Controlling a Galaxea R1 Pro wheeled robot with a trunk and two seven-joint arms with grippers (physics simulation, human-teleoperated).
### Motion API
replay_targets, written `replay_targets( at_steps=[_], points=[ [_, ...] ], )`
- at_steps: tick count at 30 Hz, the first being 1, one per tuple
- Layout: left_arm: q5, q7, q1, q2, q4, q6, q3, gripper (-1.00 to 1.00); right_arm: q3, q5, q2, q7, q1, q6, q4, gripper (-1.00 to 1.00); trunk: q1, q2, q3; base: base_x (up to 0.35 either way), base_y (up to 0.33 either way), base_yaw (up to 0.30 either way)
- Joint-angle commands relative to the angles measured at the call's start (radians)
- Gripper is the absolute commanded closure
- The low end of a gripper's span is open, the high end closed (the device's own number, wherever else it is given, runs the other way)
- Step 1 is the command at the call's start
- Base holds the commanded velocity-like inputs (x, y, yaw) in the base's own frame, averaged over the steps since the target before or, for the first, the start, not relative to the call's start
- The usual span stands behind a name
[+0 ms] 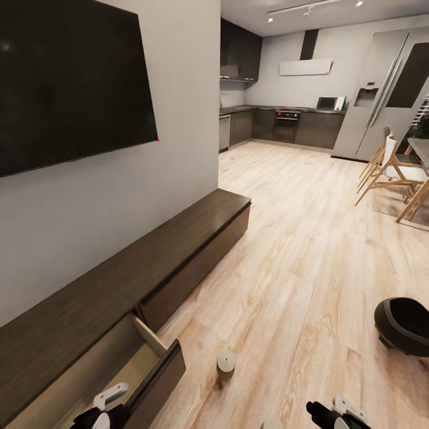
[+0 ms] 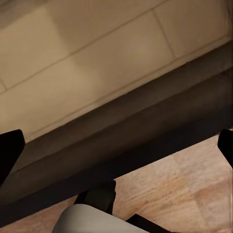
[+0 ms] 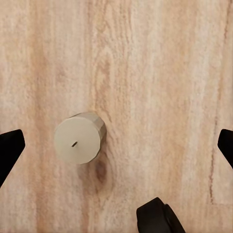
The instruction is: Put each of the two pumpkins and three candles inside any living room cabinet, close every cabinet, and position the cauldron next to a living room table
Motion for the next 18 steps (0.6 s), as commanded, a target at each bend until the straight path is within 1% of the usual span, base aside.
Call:
replay_targets(
  at_steps=[1, 4, 7, 10, 12, 13, 14, 16, 18],
  points=[
    [0.011, 0.011, 0.0, 0.001, -0.013, 0.004, -0.005, -1.0, 0.002, -0.006, 0.0, -0.006, 0.0, 0.005, -0.003, -1.0, 0.0, 0.0, -0.001, 0.0, 0.0, 0.0],
    [0.012, 0.012, 0.0, 0.001, -0.042, 0.008, -0.006, -1.0, 0.002, -0.006, 0.0, -0.006, 0.0, 0.005, -0.003, -1.0, 0.0, 0.0, -0.001, 0.0, 0.0, 0.0],
    [0.012, 0.013, 0.0, 0.0, -0.058, 0.015, -0.006, -1.0, 0.003, -0.005, 0.0, -0.006, 0.0, 0.005, -0.003, -1.0, 0.011, -0.021, -0.01, 0.0, 0.0, 0.0],
    [0.013, 0.013, 0.0, -0.001, -0.088, 0.044, -0.006, -1.0, 0.003, -0.003, 0.0, -0.004, 0.0, 0.005, -0.003, -1.0, 0.023, -0.042, -0.02, 0.0, 0.0, 0.0],
    [0.013, 0.014, 0.0, -0.004, -0.144, 0.12, -0.006, -1.0, 0.019, 0.001, 0.002, -0.002, 0.0, 0.005, -0.003, -1.0, 0.031, -0.056, -0.026, 0.0, 0.0, 0.0],
    [0.013, 0.016, 0.0, -0.006, -0.172, 0.158, -0.006, -1.0, 0.035, 0.006, 0.003, -0.002, 0.0, 0.005, -0.003, -1.0, 0.034, -0.063, -0.029, 0.0, 0.0, 0.0],
    [0.012, 0.018, 0.0, -0.008, -0.232, 0.221, -0.004, -1.0, 0.065, 0.015, 0.006, -0.002, 0.0, 0.001, -0.003, -1.0, 0.038, -0.07, -0.032, 0.0, 0.0, 0.0],
    [0.009, 0.021, 0.0, -0.008, -0.343, 0.323, 0.001, -1.0, 0.109, 0.021, 0.015, -0.003, 0.0, -0.027, -0.003, -1.0, 0.046, -0.084, -0.038, 0.0, 0.0, 0.0],
    [0.006, 0.022, 0.0, -0.005, -0.443, 0.419, 0.007, -1.0, 0.152, 0.022, 0.033, -0.004, 0.0, -0.061, -0.002, -1.0, 0.054, -0.098, -0.045, 0.0, 0.0, 0.0]
  ],
)
